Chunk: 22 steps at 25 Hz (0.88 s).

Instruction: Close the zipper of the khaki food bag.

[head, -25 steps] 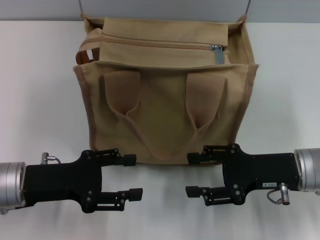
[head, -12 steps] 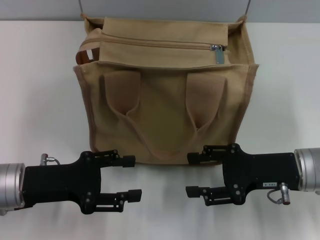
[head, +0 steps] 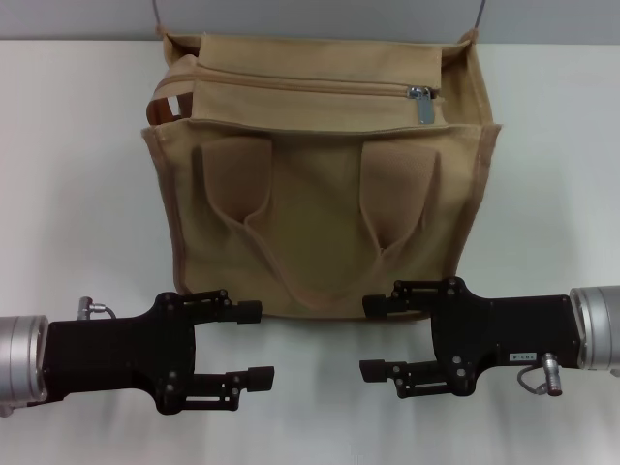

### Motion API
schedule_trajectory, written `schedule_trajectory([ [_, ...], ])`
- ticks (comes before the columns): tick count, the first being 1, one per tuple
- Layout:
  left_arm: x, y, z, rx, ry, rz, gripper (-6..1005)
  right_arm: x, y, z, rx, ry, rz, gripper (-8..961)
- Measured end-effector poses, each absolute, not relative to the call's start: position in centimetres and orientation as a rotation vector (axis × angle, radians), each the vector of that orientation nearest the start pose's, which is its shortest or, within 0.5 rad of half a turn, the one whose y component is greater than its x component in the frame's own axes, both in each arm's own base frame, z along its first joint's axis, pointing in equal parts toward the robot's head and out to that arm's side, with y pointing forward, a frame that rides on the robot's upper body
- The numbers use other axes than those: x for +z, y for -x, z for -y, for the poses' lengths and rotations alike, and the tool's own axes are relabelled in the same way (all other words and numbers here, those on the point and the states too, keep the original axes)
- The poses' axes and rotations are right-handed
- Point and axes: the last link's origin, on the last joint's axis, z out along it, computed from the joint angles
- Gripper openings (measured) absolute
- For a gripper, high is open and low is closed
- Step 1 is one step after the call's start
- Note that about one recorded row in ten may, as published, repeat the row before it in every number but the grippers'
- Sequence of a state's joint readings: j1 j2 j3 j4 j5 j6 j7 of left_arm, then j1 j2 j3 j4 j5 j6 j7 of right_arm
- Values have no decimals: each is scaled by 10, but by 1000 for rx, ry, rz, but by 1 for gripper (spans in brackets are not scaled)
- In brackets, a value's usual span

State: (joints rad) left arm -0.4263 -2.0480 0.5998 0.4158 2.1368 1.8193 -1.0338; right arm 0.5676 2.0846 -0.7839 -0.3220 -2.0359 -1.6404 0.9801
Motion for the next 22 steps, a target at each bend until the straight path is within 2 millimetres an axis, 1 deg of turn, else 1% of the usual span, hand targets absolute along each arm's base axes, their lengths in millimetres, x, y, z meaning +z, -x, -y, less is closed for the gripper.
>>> schedule_trajectory([
  [22, -23, 295, -238, -905, 2922, 506, 770, -67, -256, -272, 835, 3011, -348, 733],
])
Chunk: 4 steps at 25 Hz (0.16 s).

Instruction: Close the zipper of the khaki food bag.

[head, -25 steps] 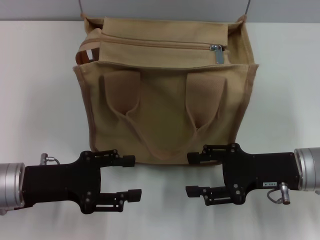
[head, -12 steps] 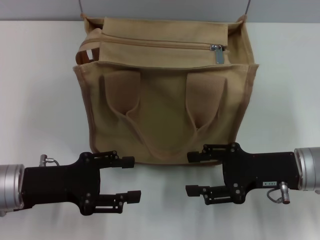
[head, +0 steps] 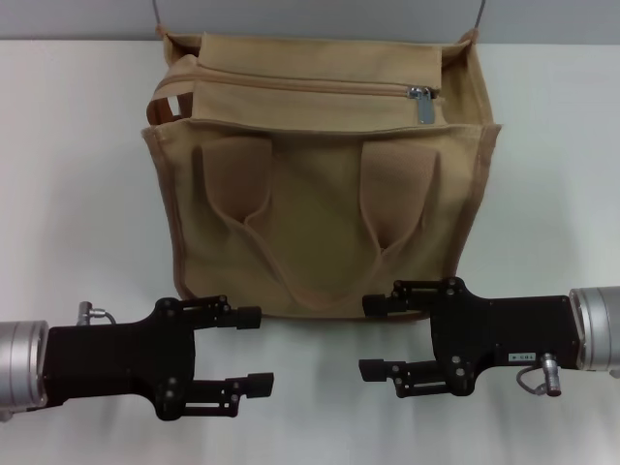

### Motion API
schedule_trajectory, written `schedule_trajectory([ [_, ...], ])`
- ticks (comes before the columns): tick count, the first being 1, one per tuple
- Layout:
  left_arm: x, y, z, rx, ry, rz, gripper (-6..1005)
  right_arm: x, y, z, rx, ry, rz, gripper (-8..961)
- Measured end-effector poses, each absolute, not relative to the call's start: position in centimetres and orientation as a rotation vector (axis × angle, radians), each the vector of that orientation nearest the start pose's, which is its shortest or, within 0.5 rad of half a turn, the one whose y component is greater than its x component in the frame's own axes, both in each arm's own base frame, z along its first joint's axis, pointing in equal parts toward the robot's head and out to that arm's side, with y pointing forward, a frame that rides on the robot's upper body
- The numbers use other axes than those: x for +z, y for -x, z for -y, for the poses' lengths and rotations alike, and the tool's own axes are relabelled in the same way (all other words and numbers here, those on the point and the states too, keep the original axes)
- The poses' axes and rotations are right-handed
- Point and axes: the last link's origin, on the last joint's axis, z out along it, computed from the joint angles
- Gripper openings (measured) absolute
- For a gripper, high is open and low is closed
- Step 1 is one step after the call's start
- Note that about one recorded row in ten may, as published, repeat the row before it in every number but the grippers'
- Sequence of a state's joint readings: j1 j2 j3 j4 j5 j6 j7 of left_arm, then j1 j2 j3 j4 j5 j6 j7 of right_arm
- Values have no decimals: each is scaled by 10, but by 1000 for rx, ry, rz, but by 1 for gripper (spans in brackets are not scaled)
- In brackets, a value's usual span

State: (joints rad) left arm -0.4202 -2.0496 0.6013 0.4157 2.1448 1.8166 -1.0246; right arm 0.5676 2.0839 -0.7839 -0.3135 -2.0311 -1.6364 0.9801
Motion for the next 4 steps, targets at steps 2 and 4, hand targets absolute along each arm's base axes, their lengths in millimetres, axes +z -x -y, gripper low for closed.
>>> schedule_trajectory([
  [2, -24, 295, -238, -905, 2923, 507, 770, -67, -256, -272, 835, 3011, -349, 733],
  [4, -24, 295, -238, -905, 2923, 507, 770, -67, -256, -272, 835, 3011, -349, 733],
])
